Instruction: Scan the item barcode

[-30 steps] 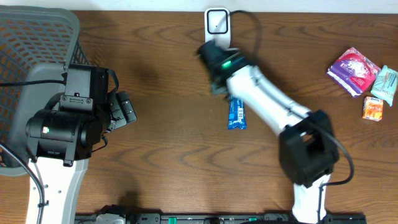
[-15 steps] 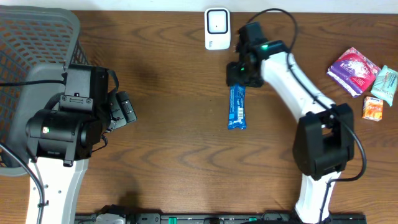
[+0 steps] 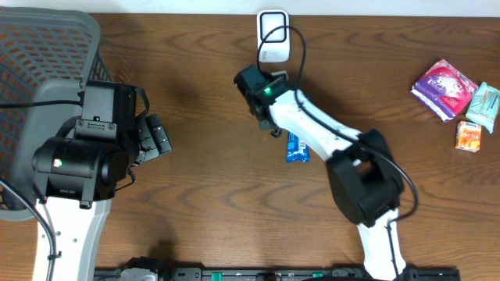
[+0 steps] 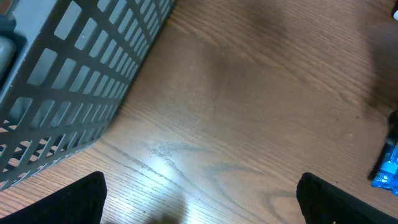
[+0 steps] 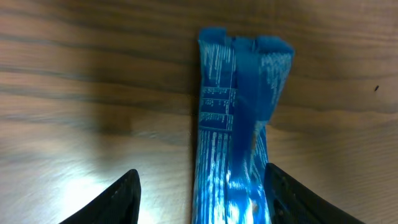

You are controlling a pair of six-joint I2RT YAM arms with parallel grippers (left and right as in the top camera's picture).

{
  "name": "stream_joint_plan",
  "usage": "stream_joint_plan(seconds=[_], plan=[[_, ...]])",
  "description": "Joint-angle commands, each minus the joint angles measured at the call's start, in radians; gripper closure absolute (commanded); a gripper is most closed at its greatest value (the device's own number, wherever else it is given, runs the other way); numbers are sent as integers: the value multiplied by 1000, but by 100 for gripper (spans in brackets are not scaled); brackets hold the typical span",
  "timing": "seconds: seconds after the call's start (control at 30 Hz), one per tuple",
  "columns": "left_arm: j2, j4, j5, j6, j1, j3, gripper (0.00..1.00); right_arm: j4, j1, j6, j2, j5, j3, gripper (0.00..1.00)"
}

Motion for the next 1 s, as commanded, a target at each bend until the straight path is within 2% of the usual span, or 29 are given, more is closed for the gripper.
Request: stream_joint_plan(seconds=[0.0,0.23,0.3,0.4,0.6,0.67,0.73,0.83,0.97], plan=[[1,-4,-11,6,5,9,2,0,4,40,64,129,-13,41],[1,-4,-11,6,5,9,2,-8,-11,46,138,133,-13,43],[1,-4,-11,6,5,9,2,-13,-14,45,148,131,-14,51],[1,-4,-11,6,5,9,2,-16,-15,45,160,100,-15,76],[1,-4,-11,6,5,9,2,-20,-16,44,156,26,3,98],[1,-4,-11,6,5,9,2,-34,-24,32,148,-33,25,99],[1,-4,-11,6,5,9,2,-46,-39,-3,133,-127,54,99],[1,-4,-11,6,5,9,2,-46,-84,-95,96,-372,109,99],[1,-4,-11,6,5,9,2,-42,-171,-201,46,-788,163,99]])
